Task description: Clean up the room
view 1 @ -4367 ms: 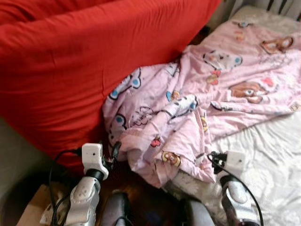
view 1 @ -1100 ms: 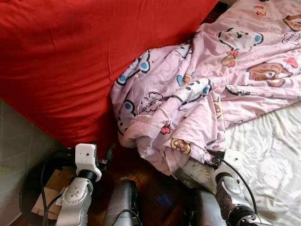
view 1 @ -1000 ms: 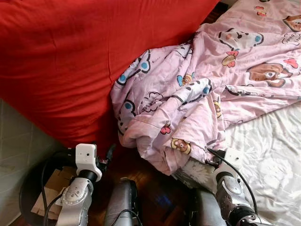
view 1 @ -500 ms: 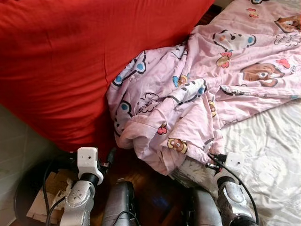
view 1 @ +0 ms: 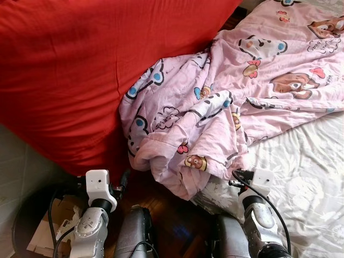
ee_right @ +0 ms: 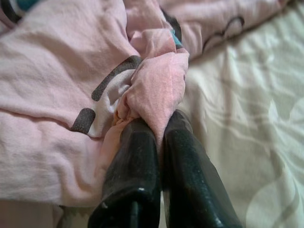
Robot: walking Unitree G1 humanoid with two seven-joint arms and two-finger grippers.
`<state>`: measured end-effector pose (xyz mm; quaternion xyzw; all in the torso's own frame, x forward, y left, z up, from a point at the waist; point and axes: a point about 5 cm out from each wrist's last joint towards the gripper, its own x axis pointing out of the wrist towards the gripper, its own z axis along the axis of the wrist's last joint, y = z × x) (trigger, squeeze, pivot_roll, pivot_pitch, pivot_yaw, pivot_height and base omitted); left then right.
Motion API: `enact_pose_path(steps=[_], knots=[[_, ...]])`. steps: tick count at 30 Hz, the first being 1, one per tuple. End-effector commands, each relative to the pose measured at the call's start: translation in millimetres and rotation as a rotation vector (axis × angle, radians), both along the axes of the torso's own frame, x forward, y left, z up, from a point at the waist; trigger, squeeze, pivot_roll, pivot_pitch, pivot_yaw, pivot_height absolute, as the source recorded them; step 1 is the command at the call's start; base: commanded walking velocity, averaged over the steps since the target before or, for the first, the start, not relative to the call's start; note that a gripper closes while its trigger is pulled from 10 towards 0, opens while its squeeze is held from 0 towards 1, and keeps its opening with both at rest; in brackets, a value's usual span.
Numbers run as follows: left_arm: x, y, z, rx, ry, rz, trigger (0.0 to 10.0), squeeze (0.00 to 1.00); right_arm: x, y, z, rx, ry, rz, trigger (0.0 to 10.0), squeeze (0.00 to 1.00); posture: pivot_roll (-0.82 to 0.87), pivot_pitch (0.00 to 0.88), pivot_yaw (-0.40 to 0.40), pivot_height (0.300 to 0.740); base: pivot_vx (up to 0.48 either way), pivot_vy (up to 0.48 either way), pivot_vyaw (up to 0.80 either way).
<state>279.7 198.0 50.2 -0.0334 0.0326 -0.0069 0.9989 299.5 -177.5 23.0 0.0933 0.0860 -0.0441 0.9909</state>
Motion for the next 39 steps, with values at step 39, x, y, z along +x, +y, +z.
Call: enact_pose_path(steps=[39], knots=[[-52.2,31.8,-94,0.054,0.585,0.141,10.0,0.00,-3.2,2.3,-4,-0.012,0.013,-0.006,10.0,0.00,0.03,0.250,0.020,0.740,0.000,0.000,0.00]])
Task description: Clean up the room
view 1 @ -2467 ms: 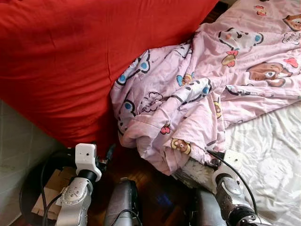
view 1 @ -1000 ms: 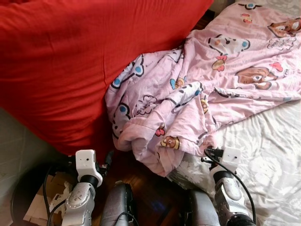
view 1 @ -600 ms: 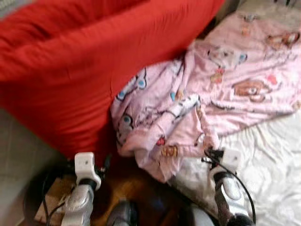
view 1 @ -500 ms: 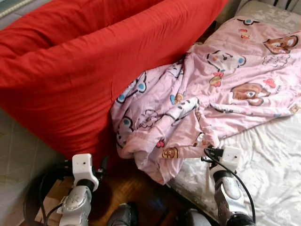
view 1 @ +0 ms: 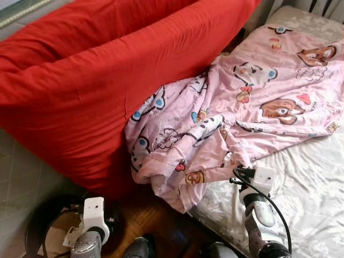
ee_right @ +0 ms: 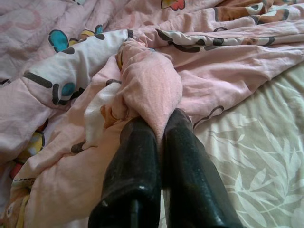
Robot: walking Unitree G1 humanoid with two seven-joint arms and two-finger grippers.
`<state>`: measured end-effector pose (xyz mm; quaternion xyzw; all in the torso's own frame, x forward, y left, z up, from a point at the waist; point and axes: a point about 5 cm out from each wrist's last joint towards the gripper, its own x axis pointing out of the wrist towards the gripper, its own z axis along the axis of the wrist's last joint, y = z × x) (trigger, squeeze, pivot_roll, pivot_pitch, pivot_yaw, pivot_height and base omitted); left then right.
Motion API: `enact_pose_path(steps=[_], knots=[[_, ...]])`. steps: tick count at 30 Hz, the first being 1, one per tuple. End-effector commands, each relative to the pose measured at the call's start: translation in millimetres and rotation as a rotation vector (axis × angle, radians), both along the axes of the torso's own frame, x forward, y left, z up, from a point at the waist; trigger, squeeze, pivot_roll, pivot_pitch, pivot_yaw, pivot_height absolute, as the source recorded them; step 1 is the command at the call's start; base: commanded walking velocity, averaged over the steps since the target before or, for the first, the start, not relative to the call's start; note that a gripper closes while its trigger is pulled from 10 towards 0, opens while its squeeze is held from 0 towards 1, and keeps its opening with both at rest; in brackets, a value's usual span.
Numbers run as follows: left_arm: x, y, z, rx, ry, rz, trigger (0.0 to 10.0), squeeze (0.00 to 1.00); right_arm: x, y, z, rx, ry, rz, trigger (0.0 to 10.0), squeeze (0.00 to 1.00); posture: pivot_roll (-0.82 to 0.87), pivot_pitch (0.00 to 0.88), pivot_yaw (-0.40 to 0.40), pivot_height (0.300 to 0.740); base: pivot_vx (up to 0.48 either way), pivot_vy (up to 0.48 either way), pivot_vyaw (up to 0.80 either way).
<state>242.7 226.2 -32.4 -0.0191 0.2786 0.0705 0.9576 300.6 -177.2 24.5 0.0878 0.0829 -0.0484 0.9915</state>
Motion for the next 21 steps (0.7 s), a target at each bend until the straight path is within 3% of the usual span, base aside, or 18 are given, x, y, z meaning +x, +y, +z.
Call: enact_pose_path(steps=[1,4,9,12,21], knots=[[-16.3,3.2,-13,0.015,0.088,-0.004,10.0,0.00,-4.2,1.8,-5,0.002,0.015,0.001,10.0,0.00,0.03,0.250,0.020,0.740,0.000,0.000,0.00],[-26.3,4.1,-20,0.051,0.148,-0.017,10.0,0.00,-4.1,2.3,-5,0.003,0.015,0.000,10.0,0.00,0.04,0.241,0.026,0.740,0.000,0.000,0.00],[-43.5,9.1,-30,0.031,0.197,0.085,10.0,0.00,-3.7,4.6,-4,-0.008,0.003,0.009,10.0,0.00,0.04,0.237,0.021,0.740,0.000,0.000,0.00],[-54.1,6.4,-37,0.029,0.238,0.084,10.0,0.00,-1.9,8.3,0,-0.028,-0.019,0.030,10.0,0.00,0.03,0.233,0.017,0.740,0.000,0.000,0.00],[-56.1,2.2,-40,0.037,0.259,0.064,10.0,0.00,0.1,9.9,1,-0.032,-0.017,0.040,10.0,0.00,0.04,0.209,0.003,0.740,0.000,0.000,0.00]])
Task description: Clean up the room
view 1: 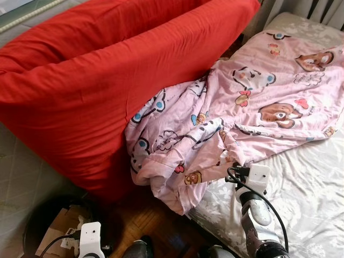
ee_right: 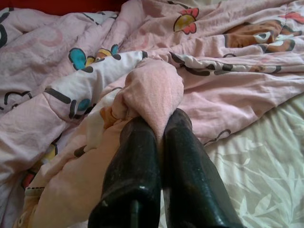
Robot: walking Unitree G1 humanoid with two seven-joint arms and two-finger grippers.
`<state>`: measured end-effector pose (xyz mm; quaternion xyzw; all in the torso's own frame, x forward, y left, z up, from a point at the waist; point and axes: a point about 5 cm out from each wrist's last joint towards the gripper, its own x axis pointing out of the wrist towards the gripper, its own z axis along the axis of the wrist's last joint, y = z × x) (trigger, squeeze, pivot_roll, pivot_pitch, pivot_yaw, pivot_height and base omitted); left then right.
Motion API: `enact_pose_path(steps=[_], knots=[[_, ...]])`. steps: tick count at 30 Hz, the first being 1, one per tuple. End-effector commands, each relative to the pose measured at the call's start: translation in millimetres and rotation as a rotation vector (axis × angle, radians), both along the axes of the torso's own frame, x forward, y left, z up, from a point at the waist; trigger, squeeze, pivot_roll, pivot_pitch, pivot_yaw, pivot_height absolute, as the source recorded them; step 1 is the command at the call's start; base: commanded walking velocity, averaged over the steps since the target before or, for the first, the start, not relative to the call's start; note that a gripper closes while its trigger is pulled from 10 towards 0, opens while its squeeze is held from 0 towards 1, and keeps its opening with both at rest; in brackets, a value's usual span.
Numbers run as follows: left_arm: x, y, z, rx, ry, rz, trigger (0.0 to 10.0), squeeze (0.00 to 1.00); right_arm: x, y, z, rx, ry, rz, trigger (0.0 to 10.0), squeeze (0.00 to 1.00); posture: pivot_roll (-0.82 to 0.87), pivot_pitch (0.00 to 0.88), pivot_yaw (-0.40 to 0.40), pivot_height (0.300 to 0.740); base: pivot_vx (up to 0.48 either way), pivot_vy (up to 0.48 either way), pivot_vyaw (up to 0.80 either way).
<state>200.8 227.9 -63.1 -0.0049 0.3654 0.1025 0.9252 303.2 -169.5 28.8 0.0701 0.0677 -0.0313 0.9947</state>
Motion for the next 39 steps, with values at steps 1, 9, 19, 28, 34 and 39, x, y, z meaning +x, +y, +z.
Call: enact_pose_path(steps=[1,9,19,28,34,39], knots=[[-13.8,0.4,-9,0.004,0.071,0.010,10.0,0.00,-2.1,2.9,-4,0.002,0.015,0.008,10.0,0.00,0.04,0.206,0.002,0.740,0.000,0.000,0.00],[-8.8,-3.9,-8,0.005,0.079,-0.012,10.0,0.00,9.3,7.1,7,-0.002,-0.002,0.019,10.0,0.00,0.04,0.154,-0.001,0.740,0.000,0.000,0.00],[12.9,-3.9,3,0.018,0.054,-0.048,10.0,0.00,28.2,13.5,24,0.005,-0.022,0.016,10.0,0.00,0.04,0.052,0.019,0.740,0.000,0.000,0.00],[20.5,-3.3,7,0.023,0.053,-0.059,10.0,0.00,34.5,16.6,33,0.020,-0.047,-0.007,10.0,0.00,0.03,0.070,0.034,0.740,0.000,0.000,0.00],[16.3,-3.3,5,0.018,0.066,-0.055,10.0,0.00,31.6,18.5,30,0.007,-0.046,0.004,10.0,0.00,0.03,0.100,0.030,0.740,0.000,0.000,0.00],[12.7,-7.4,2,0.008,0.073,-0.049,10.0,0.00,27.9,14.2,26,-0.024,-0.039,0.007,10.0,0.00,0.02,0.101,0.029,0.740,0.000,0.000,0.00]])
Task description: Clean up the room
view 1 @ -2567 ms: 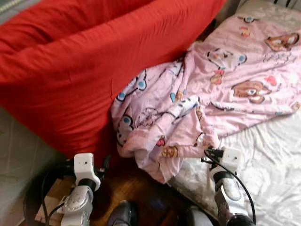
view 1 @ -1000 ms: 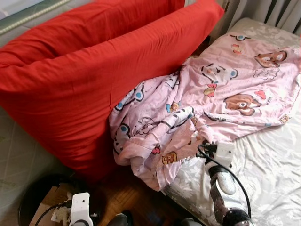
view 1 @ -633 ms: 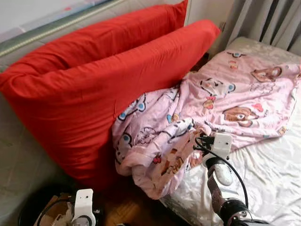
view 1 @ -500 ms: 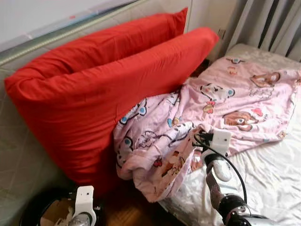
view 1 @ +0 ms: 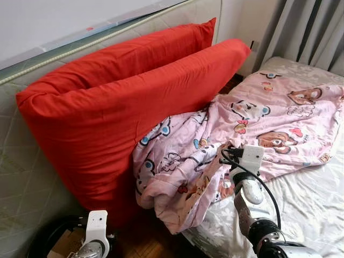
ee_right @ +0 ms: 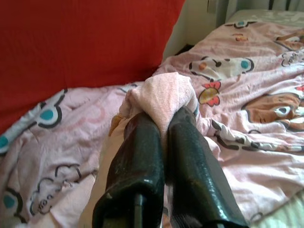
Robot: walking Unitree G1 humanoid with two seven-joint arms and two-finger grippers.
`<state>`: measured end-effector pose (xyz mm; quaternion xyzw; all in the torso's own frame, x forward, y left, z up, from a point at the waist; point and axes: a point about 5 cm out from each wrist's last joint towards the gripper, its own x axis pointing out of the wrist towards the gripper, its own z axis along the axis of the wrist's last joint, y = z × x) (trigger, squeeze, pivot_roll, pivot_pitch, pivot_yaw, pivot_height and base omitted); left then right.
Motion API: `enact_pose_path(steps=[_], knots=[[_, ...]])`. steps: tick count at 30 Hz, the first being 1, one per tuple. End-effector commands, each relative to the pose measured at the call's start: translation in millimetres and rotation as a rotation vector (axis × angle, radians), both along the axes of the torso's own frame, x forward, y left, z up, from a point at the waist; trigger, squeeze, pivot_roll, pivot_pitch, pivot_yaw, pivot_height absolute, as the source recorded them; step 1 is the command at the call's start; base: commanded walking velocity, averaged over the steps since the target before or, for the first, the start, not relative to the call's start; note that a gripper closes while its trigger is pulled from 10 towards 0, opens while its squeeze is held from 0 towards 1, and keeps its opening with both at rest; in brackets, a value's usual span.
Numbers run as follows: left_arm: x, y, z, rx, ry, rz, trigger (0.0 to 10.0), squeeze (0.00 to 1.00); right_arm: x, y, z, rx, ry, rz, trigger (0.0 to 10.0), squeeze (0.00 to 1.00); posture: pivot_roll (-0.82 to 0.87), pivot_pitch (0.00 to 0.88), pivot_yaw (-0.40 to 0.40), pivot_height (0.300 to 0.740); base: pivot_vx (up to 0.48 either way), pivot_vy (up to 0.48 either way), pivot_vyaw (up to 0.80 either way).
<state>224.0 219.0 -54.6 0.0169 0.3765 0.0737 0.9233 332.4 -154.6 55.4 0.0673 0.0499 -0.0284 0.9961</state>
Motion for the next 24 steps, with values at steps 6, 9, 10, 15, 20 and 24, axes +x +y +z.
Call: enact_pose_path(steps=[6,9,10,15,20,24], knots=[[-13.5,-0.2,-9,-0.010,0.048,0.022,10.0,0.00,-2.6,-3.7,-2,-0.026,-0.006,0.001,10.0,0.00,0.03,0.116,0.021,0.740,0.000,0.000,0.00],[-18.0,-1.3,-11,-0.015,0.053,0.025,10.0,0.00,-6.2,-1.9,-6,-0.029,0.004,0.008,10.0,0.00,0.03,0.119,0.022,0.740,0.000,0.000,0.00],[-18.0,-1.3,-11,-0.015,0.053,0.025,10.0,0.00,-6.2,-1.9,-6,-0.029,0.004,0.008,10.0,0.00,0.03,0.119,0.022,0.740,0.000,0.000,0.00],[-21.4,-3.1,-14,-0.015,0.065,0.015,10.0,0.00,-7.4,-2.8,-7,-0.030,0.005,0.005,10.0,0.00,0.03,0.122,0.027,0.740,0.000,0.000,0.00],[-22.8,-4.3,-15,-0.019,0.067,0.010,10.0,0.00,-8.4,-3.0,-8,-0.030,0.001,0.002,10.0,0.00,0.02,0.126,0.028,0.740,0.000,0.000,0.00],[-23.8,-3.8,-15,-0.024,0.067,0.009,10.0,0.00,-10.7,-1.5,-11,-0.030,0.008,0.008,10.0,0.00,0.02,0.121,0.030,0.740,0.000,0.000,0.00]])
